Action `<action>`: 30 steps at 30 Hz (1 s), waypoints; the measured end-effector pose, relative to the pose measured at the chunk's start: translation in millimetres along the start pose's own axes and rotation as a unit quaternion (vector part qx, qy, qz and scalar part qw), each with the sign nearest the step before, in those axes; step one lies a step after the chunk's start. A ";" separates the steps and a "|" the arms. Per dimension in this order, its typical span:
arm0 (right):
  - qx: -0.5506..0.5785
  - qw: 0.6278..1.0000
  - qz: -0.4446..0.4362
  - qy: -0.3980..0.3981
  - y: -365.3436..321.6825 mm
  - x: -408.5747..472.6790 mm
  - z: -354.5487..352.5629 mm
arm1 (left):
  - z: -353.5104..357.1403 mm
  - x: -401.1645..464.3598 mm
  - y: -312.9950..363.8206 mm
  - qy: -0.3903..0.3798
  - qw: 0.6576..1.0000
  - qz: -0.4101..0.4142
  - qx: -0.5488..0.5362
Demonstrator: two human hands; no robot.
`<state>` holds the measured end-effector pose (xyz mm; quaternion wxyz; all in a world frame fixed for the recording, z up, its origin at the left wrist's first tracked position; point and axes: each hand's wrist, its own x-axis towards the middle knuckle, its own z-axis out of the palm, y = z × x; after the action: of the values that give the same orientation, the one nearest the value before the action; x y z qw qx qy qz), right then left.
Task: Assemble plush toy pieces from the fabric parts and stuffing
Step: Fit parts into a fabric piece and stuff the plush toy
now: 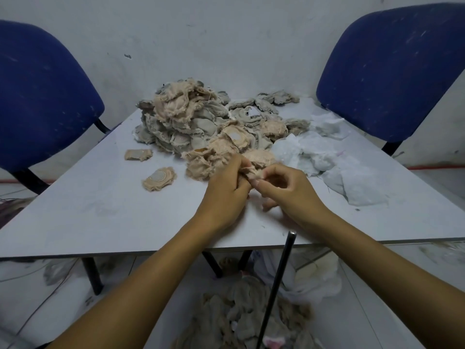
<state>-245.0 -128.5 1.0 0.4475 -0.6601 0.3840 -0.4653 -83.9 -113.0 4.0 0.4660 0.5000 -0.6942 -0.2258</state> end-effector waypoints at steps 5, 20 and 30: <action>-0.153 0.984 -0.053 0.076 2.9 1.7 5.8 | 0.4 4.1 3.2 -0.065 0.985 -0.088 -0.136; -0.353 0.930 -0.088 0.041 9.0 25.2 -6.5 | -23.1 20.0 -6.0 -0.019 0.987 -0.128 -0.095; -0.139 0.985 -0.107 -0.001 9.5 6.9 -15.9 | -7.6 21.8 -3.2 -0.020 0.991 -0.037 -0.128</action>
<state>-259.2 -141.4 -3.5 0.2995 -0.7533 0.3720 -0.4522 -77.2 -132.8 14.2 0.5034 0.4569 -0.6501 -0.3394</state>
